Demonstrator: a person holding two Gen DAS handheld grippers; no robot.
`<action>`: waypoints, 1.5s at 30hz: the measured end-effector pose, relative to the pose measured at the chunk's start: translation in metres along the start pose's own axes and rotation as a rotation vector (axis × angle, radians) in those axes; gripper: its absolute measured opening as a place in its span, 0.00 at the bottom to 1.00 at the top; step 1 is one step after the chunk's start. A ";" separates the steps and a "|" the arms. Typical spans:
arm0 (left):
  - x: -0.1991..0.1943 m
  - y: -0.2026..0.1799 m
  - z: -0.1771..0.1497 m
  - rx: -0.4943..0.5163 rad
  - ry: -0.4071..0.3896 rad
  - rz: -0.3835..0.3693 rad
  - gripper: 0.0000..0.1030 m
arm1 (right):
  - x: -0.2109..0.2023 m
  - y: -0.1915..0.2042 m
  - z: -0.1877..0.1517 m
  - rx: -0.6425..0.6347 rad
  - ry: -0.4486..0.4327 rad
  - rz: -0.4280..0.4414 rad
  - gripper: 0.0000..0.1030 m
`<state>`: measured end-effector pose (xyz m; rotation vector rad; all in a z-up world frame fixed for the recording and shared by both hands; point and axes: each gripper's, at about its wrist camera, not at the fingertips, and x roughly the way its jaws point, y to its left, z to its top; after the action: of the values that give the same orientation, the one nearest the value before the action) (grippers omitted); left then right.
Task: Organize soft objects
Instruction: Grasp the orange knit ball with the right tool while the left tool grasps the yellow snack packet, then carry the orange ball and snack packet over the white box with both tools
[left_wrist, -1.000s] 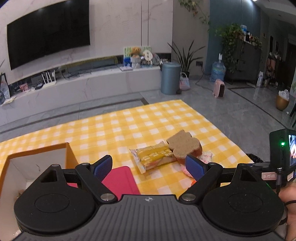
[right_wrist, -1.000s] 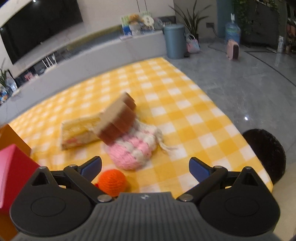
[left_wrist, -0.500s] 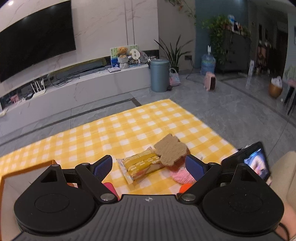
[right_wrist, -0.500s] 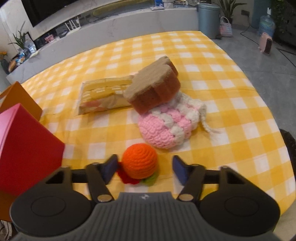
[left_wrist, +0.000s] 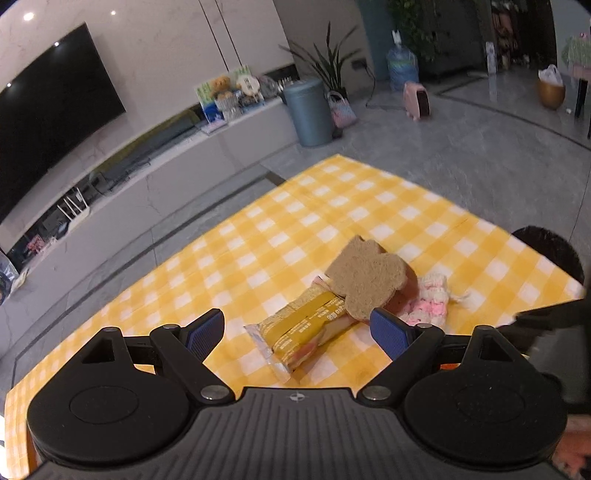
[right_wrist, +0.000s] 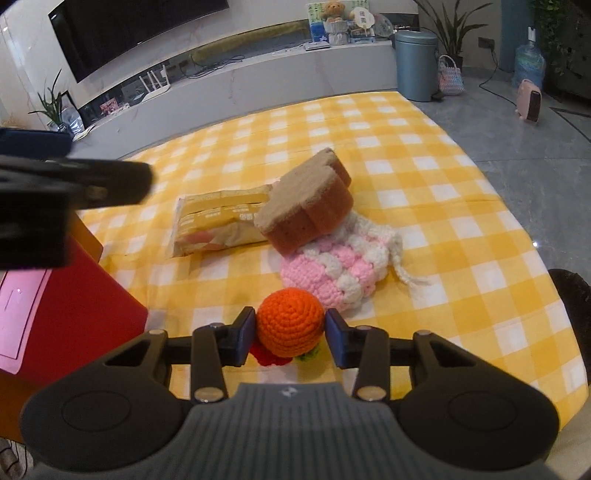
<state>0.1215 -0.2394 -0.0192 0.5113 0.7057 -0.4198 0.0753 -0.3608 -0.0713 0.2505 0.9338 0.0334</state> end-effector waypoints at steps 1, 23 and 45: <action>0.009 -0.001 0.002 0.021 0.013 -0.018 1.00 | -0.001 -0.002 0.000 0.010 -0.003 0.004 0.40; 0.184 -0.009 0.021 0.404 0.419 -0.113 1.00 | 0.001 -0.023 0.001 0.050 -0.018 -0.010 0.40; 0.207 0.031 0.028 -0.023 0.569 -0.304 0.65 | 0.005 -0.021 0.001 0.042 -0.004 -0.012 0.40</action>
<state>0.2945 -0.2698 -0.1364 0.5059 1.3461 -0.5558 0.0771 -0.3807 -0.0797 0.2839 0.9323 0.0025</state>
